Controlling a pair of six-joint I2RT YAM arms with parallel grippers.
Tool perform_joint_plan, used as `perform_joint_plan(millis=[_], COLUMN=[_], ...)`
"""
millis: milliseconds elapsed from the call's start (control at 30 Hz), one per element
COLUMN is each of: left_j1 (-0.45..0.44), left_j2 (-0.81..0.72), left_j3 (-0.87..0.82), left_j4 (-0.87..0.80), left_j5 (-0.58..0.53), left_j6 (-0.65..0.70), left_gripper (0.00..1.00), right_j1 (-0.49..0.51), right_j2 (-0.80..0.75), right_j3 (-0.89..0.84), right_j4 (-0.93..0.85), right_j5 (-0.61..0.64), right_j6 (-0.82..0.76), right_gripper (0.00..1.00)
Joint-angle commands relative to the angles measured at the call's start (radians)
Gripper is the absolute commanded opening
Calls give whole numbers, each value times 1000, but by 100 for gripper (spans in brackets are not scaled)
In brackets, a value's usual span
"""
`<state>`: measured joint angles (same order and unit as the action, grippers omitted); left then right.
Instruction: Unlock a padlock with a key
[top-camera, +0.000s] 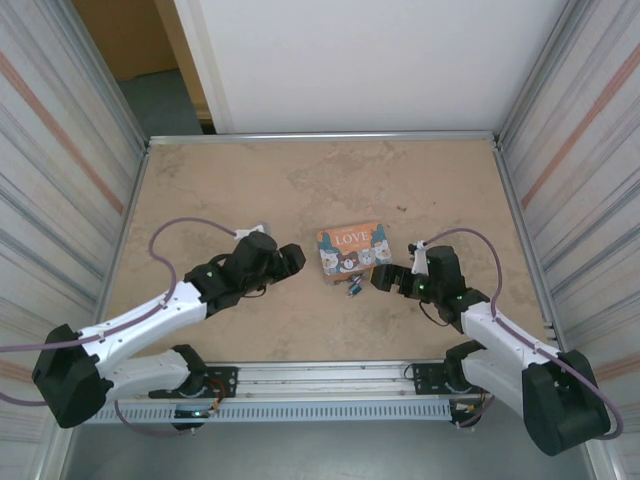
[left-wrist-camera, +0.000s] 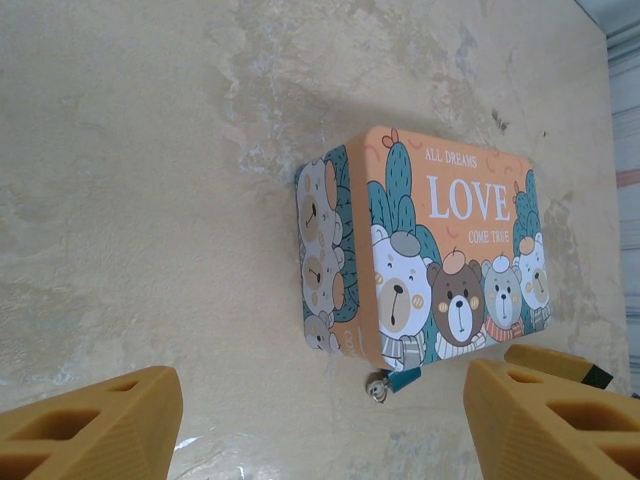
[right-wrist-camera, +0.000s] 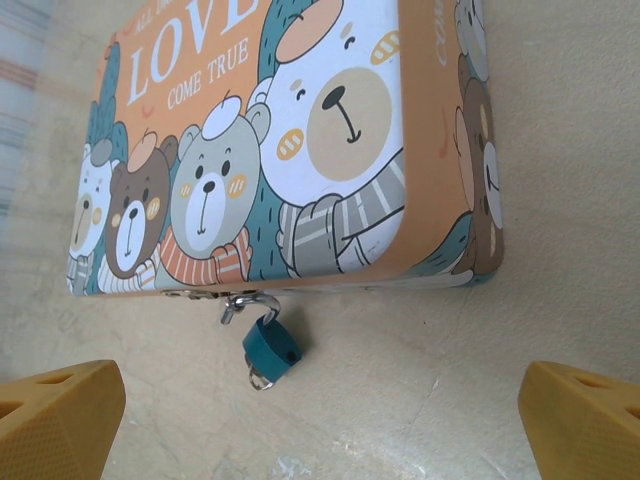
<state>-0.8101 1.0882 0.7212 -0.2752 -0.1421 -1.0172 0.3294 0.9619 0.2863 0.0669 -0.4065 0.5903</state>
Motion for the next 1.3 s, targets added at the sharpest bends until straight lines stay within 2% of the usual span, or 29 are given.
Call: perform_joint_plan(millis=[0, 367, 500, 900, 1267], left_j1=[16, 77, 97, 124, 115], left_j2=[2, 111, 184, 471, 554], left_j3=[-23, -26, 0, 145, 173], left_j4=[45, 149, 197, 310, 354], left_j5=[59, 201, 248, 471, 529], left_j6=[25, 61, 90, 150, 137], left_gripper=[74, 75, 75, 75, 77], right_j1=[-25, -132, -139, -126, -49], right_j2=[-2, 21, 111, 356, 445], right_j3=[39, 82, 126, 257, 340], right_j4=[18, 31, 41, 96, 88], right_j5=[-36, -129, -162, -201, -192], right_j6=[-14, -35, -56, -80, -118], right_gripper=[99, 99, 99, 99, 99])
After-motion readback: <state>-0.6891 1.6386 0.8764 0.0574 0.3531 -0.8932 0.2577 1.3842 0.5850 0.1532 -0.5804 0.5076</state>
